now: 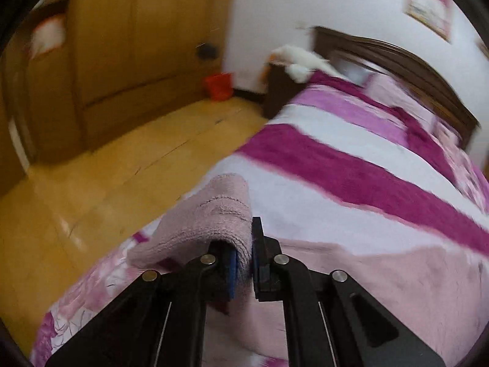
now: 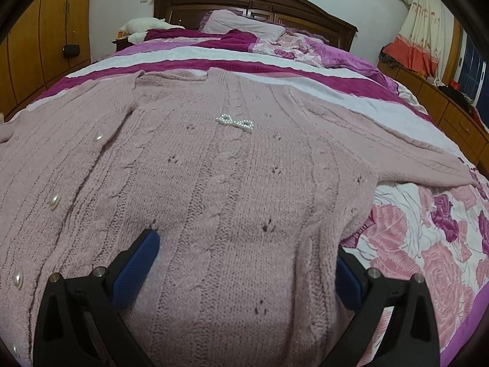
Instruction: Fold small clothes
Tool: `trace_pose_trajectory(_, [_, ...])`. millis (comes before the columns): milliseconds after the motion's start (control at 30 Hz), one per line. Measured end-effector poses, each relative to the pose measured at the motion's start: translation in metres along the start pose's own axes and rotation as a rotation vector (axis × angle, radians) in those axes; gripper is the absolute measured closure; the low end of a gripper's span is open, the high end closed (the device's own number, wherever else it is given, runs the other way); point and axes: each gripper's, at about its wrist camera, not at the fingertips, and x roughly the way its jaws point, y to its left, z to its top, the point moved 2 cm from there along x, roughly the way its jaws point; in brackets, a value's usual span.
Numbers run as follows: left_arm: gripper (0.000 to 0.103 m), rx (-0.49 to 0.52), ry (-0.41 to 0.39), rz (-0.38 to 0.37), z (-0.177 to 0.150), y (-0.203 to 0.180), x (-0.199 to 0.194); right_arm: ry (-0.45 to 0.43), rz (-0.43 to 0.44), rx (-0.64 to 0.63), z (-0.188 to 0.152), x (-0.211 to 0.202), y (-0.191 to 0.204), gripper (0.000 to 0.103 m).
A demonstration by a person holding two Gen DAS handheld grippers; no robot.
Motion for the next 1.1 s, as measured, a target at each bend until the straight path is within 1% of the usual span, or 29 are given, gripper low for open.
trace_pose_trajectory(67, [0.103, 0.114, -0.018, -0.049, -0.003, -0.032, -0.014, -0.001, 0.001, 0.001, 0.000, 0.000, 0.000, 0.000])
trace_pose_trajectory(133, [0.103, 0.269, -0.039, -0.081, -0.010, -0.069, -0.024, 0.000, 0.001, 0.001, 0.000, 0.000, 0.000, 0.000])
trace_pose_trajectory(167, [0.103, 0.339, -0.042, -0.110, -0.017, -0.087, -0.029, 0.000, 0.001, 0.001, 0.000, 0.000, 0.000, 0.000])
trace_pose_trajectory(200, [0.103, 0.384, -0.039, -0.147, -0.023, -0.100, -0.033, -0.001, 0.002, 0.001, 0.000, 0.000, 0.000, 0.000])
trace_pose_trajectory(267, [0.103, 0.474, -0.025, -0.247, -0.040, -0.130, -0.041, 0.000, 0.006, 0.002, 0.000, 0.000, 0.000, 0.000])
trace_pose_trajectory(300, [0.103, 0.517, -0.004, -0.286, -0.048, -0.143, -0.041, 0.001, 0.008, 0.003, 0.000, 0.001, 0.000, 0.000])
trace_pose_trajectory(333, [0.103, 0.563, 0.038, -0.326, -0.058, -0.155, -0.037, 0.001, 0.009, 0.003, 0.000, 0.001, 0.000, 0.000])
trace_pose_trajectory(367, [0.103, 0.597, 0.096, -0.356, -0.068, -0.163, -0.033, 0.001, 0.009, 0.002, 0.000, 0.001, 0.000, 0.000])
trace_pose_trajectory(400, [0.103, 0.603, 0.171, -0.378, -0.075, -0.167, -0.022, 0.001, 0.009, 0.002, 0.000, 0.001, 0.000, 0.000])
trace_pose_trajectory(433, [0.097, 0.534, 0.257, -0.391, -0.080, -0.170, -0.012, 0.002, 0.011, 0.003, 0.000, 0.001, -0.001, 0.000])
trace_pose_trajectory(467, [0.088, 0.436, 0.276, -0.427, -0.078, -0.168, -0.009, 0.002, 0.012, 0.004, 0.000, 0.001, 0.000, 0.000])
trace_pose_trajectory(500, [0.085, 0.370, 0.270, -0.457, -0.077, -0.163, -0.010, 0.002, 0.016, 0.005, 0.000, 0.001, -0.001, 0.000])
trace_pose_trajectory(533, [0.082, 0.278, 0.249, -0.499, -0.076, -0.155, -0.011, 0.002, 0.020, 0.006, 0.000, 0.000, -0.002, 0.000])
trace_pose_trajectory(600, [0.082, 0.071, 0.209, -0.575, -0.073, -0.137, -0.011, -0.013, 0.033, 0.014, -0.001, -0.004, -0.003, 0.000])
trace_pose_trajectory(633, [0.082, -0.062, 0.201, -0.630, -0.069, -0.121, -0.007, -0.034, 0.047, 0.019, -0.001, -0.008, -0.004, 0.000])
trace_pose_trajectory(667, [0.082, -0.105, 0.196, -0.659, -0.070, -0.114, -0.011, -0.055, 0.063, 0.023, -0.001, -0.013, -0.004, 0.000])
trace_pose_trajectory(700, [0.082, -0.121, 0.176, -0.689, -0.066, -0.105, -0.013, -0.078, 0.075, 0.026, -0.001, -0.019, -0.004, 0.000])
trace_pose_trajectory(733, [0.082, -0.115, 0.138, -0.683, -0.066, -0.103, -0.019, -0.104, 0.082, 0.030, 0.000, -0.027, -0.003, 0.000])
trace_pose_trajectory(767, [0.082, -0.120, 0.079, -0.656, -0.062, -0.093, -0.023, -0.157, 0.099, 0.039, 0.004, -0.041, 0.002, 0.000])
trace_pose_trajectory(833, [0.082, -0.149, 0.039, -0.625, -0.065, -0.074, -0.025, -0.214, 0.152, 0.047, 0.018, -0.059, 0.019, 0.000])
trace_pose_trajectory(900, [0.082, -0.208, 0.033, -0.621, -0.070, -0.055, -0.021, -0.215, 0.275, -0.024, 0.045, -0.067, 0.061, 0.000])
trace_pose_trajectory(933, [0.082, -0.250, 0.023, -0.618, -0.073, -0.045, -0.014, -0.208, 0.357, -0.088, 0.064, -0.069, 0.094, 0.000])
trace_pose_trajectory(967, [0.082, -0.296, 0.026, -0.622, -0.076, -0.037, -0.008, -0.210, 0.403, -0.136, 0.079, -0.069, 0.120, 0.000])
trace_pose_trajectory(1000, [0.082, -0.347, 0.045, -0.629, -0.081, -0.030, -0.001, -0.213, 0.440, -0.186, 0.094, -0.069, 0.147, 0.000])
trace_pose_trajectory(1033, [0.082, -0.400, 0.082, -0.626, -0.084, -0.023, 0.010, -0.211, 0.474, -0.243, 0.108, -0.068, 0.175, 0.000])
trace_pose_trajectory(1067, [0.083, -0.439, 0.112, -0.624, -0.095, -0.016, 0.017, -0.207, 0.510, -0.320, 0.129, -0.065, 0.214, 0.001])
trace_pose_trajectory(1100, [0.085, -0.468, 0.132, -0.631, -0.098, -0.012, 0.022, -0.197, 0.526, -0.368, 0.144, -0.062, 0.240, 0.002])
